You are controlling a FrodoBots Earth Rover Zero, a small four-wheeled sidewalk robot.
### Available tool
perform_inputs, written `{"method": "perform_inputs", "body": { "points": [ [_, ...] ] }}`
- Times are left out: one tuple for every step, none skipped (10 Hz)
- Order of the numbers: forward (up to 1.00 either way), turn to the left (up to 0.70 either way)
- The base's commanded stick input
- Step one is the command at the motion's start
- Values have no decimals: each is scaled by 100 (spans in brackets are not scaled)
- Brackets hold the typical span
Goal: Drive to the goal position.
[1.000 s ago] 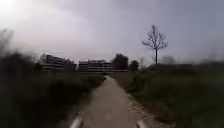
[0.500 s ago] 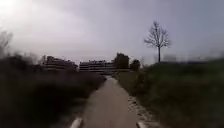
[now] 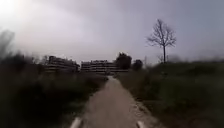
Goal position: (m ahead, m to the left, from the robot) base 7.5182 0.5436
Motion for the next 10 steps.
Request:
{"method": "perform_inputs", "body": {
  "points": [
    [70,0],
    [70,0],
    [70,0],
    [70,0],
    [70,-30],
    [70,-35],
    [70,-31],
    [70,0],
    [70,0],
    [70,0]
  ]
}}
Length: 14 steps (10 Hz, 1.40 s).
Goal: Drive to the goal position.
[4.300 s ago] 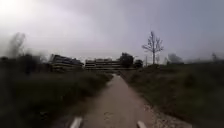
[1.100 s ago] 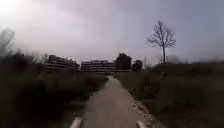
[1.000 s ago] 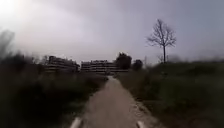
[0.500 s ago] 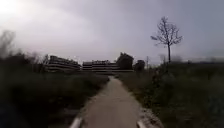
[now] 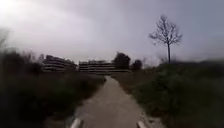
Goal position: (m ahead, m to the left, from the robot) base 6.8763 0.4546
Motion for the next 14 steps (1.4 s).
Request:
{"method": "perform_inputs", "body": {
  "points": [
    [70,0],
    [70,0],
    [70,0],
    [70,0],
    [70,0],
    [70,0],
    [70,0],
    [70,-19],
    [70,-19],
    [70,-6],
    [70,0],
    [70,0],
    [70,0],
    [70,0]
  ]
}}
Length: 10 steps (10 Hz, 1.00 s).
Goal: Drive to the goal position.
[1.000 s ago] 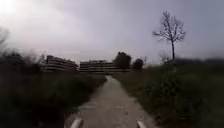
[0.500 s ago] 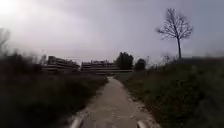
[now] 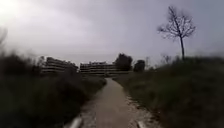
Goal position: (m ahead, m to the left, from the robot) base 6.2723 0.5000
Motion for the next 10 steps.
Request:
{"method": "perform_inputs", "body": {
  "points": [
    [70,0],
    [70,0],
    [70,0],
    [70,0],
    [70,-21],
    [70,-14],
    [70,0],
    [70,0],
    [70,0],
    [70,0]
  ]
}}
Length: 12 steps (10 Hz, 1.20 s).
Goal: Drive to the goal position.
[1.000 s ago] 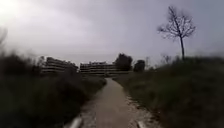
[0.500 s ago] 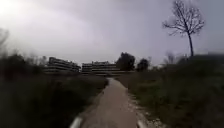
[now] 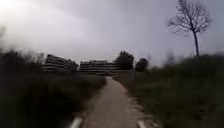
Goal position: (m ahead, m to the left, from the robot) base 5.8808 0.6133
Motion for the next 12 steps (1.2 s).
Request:
{"method": "perform_inputs", "body": {
  "points": [
    [70,0],
    [70,0],
    [70,0],
    [70,0],
    [70,0],
    [70,0],
    [70,0],
    [70,0],
    [70,0],
    [70,-13],
    [70,-35],
    [70,-30]
  ]
}}
